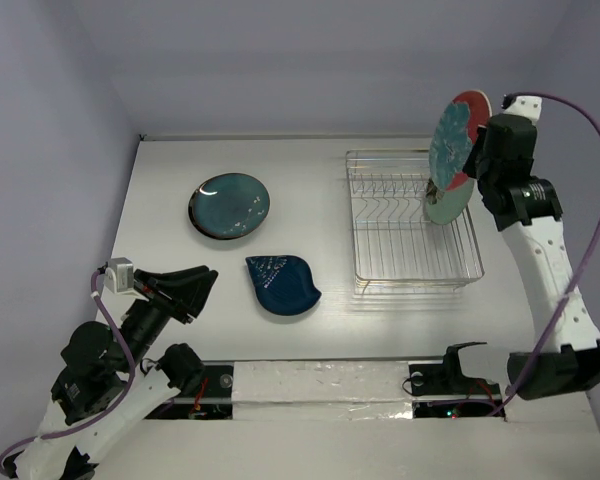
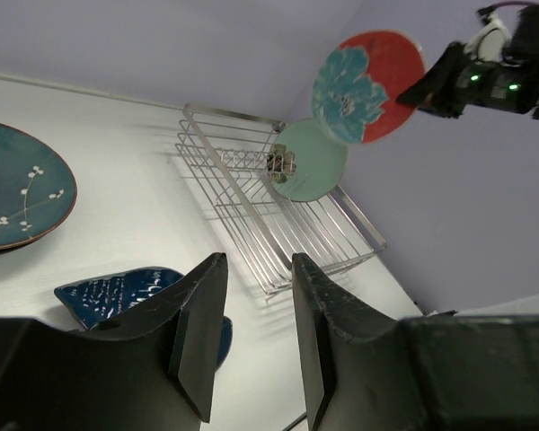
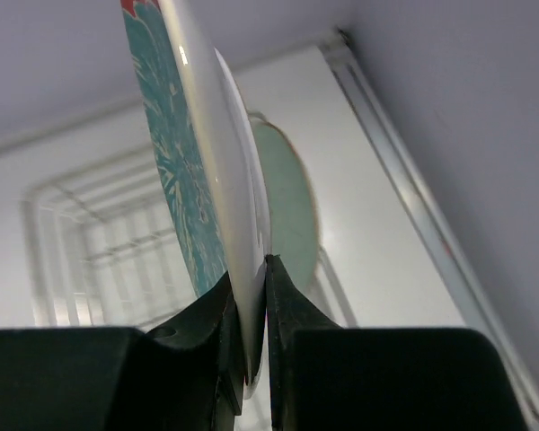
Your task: Unload the plates from the dish rack
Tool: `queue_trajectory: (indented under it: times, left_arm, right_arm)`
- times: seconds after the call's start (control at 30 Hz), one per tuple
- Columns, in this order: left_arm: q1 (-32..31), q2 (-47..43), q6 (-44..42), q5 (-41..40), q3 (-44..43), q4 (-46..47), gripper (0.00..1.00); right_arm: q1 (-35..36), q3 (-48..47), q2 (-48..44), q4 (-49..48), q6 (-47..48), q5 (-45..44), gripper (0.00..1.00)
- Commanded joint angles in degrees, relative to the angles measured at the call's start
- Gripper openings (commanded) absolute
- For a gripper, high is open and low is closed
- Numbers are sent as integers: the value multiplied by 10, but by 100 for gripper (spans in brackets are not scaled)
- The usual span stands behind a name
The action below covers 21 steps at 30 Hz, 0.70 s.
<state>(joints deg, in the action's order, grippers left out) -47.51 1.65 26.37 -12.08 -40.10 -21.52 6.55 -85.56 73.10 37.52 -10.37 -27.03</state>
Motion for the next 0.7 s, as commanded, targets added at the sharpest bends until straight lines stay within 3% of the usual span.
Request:
queue_trajectory:
  times: [0.0,0.2,0.33,0.43,0.67]
  left_arm:
    - [1,0,-6,2,5,33,32]
    - [1,10,-5,2,5,33,34]
    - [1,22,-4,2,4,31,35]
    - [1,27,-2,2,3,29,35]
    - [1,37,0,2,2,25,36]
  right_arm:
    - [32,-56,-55,-96,-67,61,0]
    - [107,18,-42,-219,-197,209,0]
    - [181,56,45,-376,-313,300,0]
    - [230,28,136,-457,-368,341,0]
    - [307,-82,316,-515,-445,354,0]
